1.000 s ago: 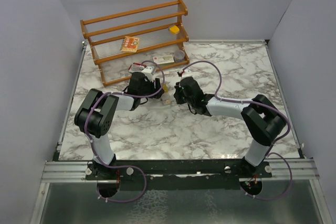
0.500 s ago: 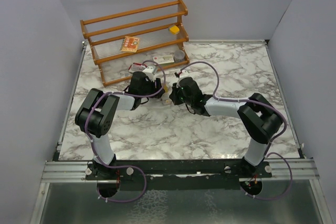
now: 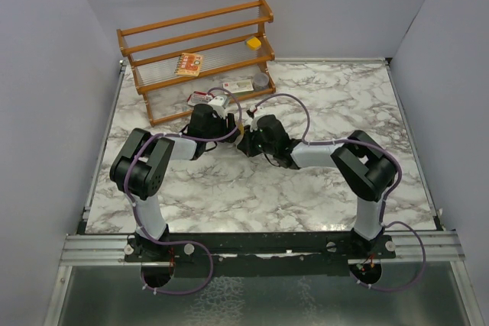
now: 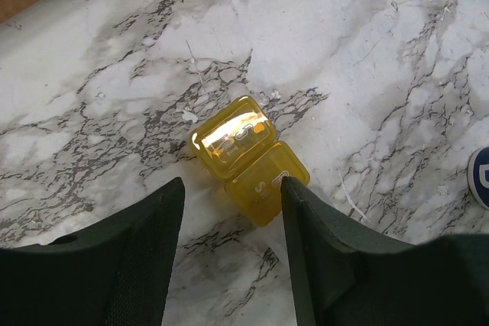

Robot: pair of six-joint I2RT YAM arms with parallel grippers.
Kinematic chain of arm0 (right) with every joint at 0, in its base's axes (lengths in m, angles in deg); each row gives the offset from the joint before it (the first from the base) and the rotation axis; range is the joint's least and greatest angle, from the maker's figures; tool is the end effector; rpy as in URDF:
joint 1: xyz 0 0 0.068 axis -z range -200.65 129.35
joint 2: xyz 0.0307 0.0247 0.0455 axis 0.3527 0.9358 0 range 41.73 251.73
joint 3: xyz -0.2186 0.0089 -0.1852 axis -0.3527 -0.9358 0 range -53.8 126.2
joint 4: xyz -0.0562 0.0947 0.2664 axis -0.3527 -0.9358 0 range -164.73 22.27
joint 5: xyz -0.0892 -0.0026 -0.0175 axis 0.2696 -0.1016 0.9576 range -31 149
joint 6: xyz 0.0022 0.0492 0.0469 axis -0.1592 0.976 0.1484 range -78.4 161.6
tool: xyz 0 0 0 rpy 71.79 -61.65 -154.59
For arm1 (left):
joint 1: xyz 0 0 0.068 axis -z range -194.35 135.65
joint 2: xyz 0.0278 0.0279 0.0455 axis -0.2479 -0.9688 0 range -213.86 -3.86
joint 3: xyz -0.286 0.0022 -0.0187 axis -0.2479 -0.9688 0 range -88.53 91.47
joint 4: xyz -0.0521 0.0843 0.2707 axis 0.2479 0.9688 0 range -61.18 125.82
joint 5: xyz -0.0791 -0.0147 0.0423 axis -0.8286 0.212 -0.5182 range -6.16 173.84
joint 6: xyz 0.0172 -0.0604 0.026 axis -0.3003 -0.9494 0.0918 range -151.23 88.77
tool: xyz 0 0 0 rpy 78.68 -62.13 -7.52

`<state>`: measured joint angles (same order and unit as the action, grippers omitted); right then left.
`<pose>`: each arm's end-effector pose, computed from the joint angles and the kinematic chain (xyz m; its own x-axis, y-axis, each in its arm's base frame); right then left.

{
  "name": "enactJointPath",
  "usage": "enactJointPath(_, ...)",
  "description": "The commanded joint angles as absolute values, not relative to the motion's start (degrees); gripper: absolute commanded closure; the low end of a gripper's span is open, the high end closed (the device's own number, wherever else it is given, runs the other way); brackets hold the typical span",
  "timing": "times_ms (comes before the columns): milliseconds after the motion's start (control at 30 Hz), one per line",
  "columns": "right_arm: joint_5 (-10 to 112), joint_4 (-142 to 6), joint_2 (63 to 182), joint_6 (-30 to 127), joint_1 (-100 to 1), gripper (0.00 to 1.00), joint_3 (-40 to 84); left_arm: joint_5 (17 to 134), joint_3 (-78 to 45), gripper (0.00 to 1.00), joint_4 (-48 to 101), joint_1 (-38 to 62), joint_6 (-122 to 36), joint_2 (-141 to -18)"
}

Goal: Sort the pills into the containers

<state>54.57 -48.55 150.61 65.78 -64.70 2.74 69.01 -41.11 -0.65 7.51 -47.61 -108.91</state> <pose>0.3076 0.3035 0.1267 -0.6617 -0.0718 -0.7463 -0.5137 0.7685 0.3814 0.3671 -0.1623 0.1235 -0.5807 -0.0606 -0.8118 0.4228 0.8297 -0.3644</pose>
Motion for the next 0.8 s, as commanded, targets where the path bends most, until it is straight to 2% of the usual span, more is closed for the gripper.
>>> enactJointPath(0, 51.2, -47.5, 152.8, 66.9, -64.6, 0.99, 2.5, 70.5, -41.0, 0.46, 1.9, 7.8, -46.6, -110.6)
enactJointPath(767, 61.1, -55.1, 156.4, 72.2, -64.5, 0.99, 1.9, 71.2, -41.2, 0.46, 2.7, 7.8, -46.0, -108.9)
